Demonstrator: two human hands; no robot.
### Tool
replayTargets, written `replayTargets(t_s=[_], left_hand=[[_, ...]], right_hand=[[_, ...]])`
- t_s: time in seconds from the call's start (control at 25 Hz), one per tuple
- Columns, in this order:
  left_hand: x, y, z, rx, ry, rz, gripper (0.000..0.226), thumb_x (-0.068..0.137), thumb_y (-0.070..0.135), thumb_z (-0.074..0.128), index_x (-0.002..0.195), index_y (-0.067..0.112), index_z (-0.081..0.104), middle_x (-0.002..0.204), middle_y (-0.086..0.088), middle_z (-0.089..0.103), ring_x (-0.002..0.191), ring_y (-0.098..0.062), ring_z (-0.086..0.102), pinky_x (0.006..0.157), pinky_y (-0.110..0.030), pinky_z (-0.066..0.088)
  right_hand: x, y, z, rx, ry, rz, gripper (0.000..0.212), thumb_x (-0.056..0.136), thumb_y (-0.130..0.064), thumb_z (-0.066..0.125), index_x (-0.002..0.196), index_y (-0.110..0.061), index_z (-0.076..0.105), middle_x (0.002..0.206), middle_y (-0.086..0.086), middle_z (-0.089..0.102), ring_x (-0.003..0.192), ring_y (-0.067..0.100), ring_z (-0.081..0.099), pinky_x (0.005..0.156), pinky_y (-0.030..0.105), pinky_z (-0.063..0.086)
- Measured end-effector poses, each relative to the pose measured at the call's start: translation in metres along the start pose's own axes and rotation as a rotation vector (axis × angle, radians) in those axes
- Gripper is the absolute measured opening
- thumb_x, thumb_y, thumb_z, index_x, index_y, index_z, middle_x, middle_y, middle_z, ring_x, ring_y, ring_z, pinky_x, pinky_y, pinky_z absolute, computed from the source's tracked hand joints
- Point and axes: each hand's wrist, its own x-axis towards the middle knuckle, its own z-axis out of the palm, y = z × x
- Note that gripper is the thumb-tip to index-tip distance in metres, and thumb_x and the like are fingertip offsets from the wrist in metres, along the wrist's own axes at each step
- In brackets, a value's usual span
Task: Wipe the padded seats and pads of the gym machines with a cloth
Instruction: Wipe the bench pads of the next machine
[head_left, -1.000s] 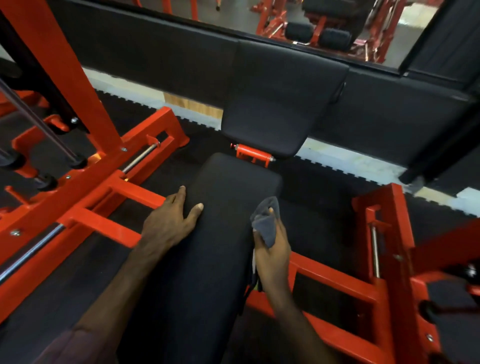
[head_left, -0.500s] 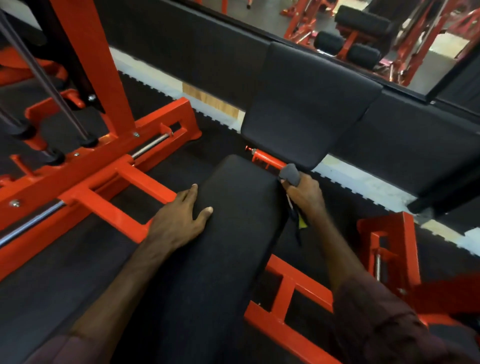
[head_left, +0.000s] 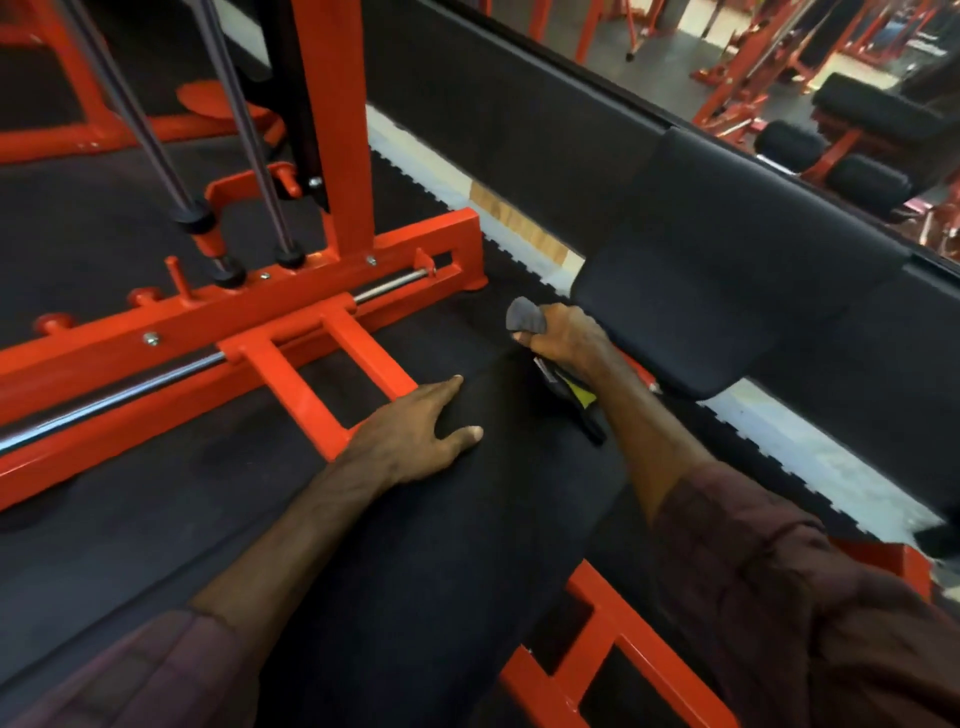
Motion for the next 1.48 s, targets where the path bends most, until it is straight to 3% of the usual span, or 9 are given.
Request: replayTargets(t_s=[0.12,0.2,0.4,0.48,0.64,0.88,1.04,1.28,1.48], left_hand=[[-0.027,-0.017,-0.009,-0.027,-0.041,-0.019,0.102,0.086,0.085,0.038,0.167,0.024,0.025,0.169,0.001,0.038,0.154,-0.017,0.037,0.125,-0.038,0.033],[-0.055,-0.031,-0.017,-0.042,-0.042,0.018,0.089,0.097,0.076,0.044,0.166,0.023,0.027,0.167,0.002,0.040,0.152,-0.016,0.039,0.124,-0.036,0.033],[-0.136,-0.077,-0.048,-0.072,-0.098,-0.003,0.075,0.100,0.068,0.044,0.163,0.030,0.035,0.162,0.008,0.048,0.145,-0.011,0.048,0.119,-0.028,0.037],[-0.174,-0.096,-0.054,-0.088,-0.096,-0.060,0.078,0.097,0.072,0.042,0.164,0.034,0.033,0.163,0.013,0.044,0.147,-0.007,0.045,0.121,-0.026,0.034],[-0.231,-0.113,-0.059,-0.062,-0.040,-0.138,0.078,0.095,0.078,0.035,0.164,0.041,0.030,0.164,0.020,0.039,0.149,-0.002,0.040,0.122,-0.023,0.030],[-0.284,-0.132,-0.065,-0.019,-0.021,-0.212,0.078,0.093,0.086,0.023,0.163,0.050,0.025,0.164,0.024,0.038,0.149,-0.002,0.040,0.121,-0.025,0.032],[-0.327,-0.148,-0.076,-0.014,-0.016,-0.289,0.071,0.093,0.082,0.026,0.159,0.057,0.026,0.163,0.030,0.035,0.149,0.003,0.037,0.120,-0.022,0.030],[-0.362,-0.153,-0.082,-0.009,0.062,-0.341,0.068,0.091,0.085,0.024,0.155,0.063,0.029,0.159,0.034,0.040,0.145,0.000,0.043,0.113,-0.027,0.038],[-0.386,-0.170,-0.076,-0.048,0.125,-0.337,0.070,0.092,0.089,0.021,0.155,0.060,0.033,0.157,0.031,0.045,0.142,-0.002,0.048,0.113,-0.030,0.043]], right_hand=[[0.007,-0.019,-0.005,-0.084,-0.131,-0.060,0.078,0.073,-0.082,0.064,0.123,-0.023,0.066,0.121,0.007,0.071,0.104,0.029,0.068,0.092,0.045,0.056],[-0.001,-0.038,-0.003,-0.161,-0.129,-0.085,0.084,0.066,-0.090,0.061,0.117,-0.024,0.067,0.119,0.005,0.072,0.103,0.028,0.068,0.092,0.043,0.055],[-0.043,-0.118,0.031,-0.277,-0.327,-0.381,0.062,0.081,-0.076,0.069,0.103,-0.018,0.071,0.103,0.004,0.073,0.097,0.025,0.070,0.083,0.039,0.053],[-0.039,-0.117,0.027,-0.207,-0.385,-0.374,0.056,0.080,-0.073,0.074,0.096,-0.019,0.072,0.099,0.000,0.074,0.095,0.022,0.070,0.084,0.041,0.053],[-0.034,-0.109,0.006,-0.292,-0.307,-0.252,0.060,0.084,-0.065,0.076,0.119,-0.016,0.071,0.120,0.005,0.072,0.108,0.026,0.068,0.084,0.033,0.046],[-0.073,-0.163,0.043,-0.141,-0.510,-0.489,0.015,0.088,-0.053,0.078,0.090,-0.038,0.074,0.084,-0.014,0.072,0.093,0.014,0.071,0.080,0.030,0.049],[-0.069,-0.171,0.032,-0.230,-0.495,-0.436,0.042,0.081,-0.063,0.076,0.096,-0.024,0.073,0.093,-0.009,0.075,0.096,0.014,0.072,0.088,0.031,0.055],[-0.143,-0.226,0.052,-0.027,-0.632,-0.607,0.017,0.101,-0.037,0.068,0.090,-0.025,0.064,0.065,-0.026,0.061,0.062,-0.009,0.054,0.059,0.009,0.038],[-0.155,-0.254,0.059,-0.118,-0.619,-0.530,0.026,0.093,-0.052,0.074,0.085,-0.027,0.071,0.075,-0.015,0.068,0.070,-0.003,0.062,0.065,0.022,0.046]])
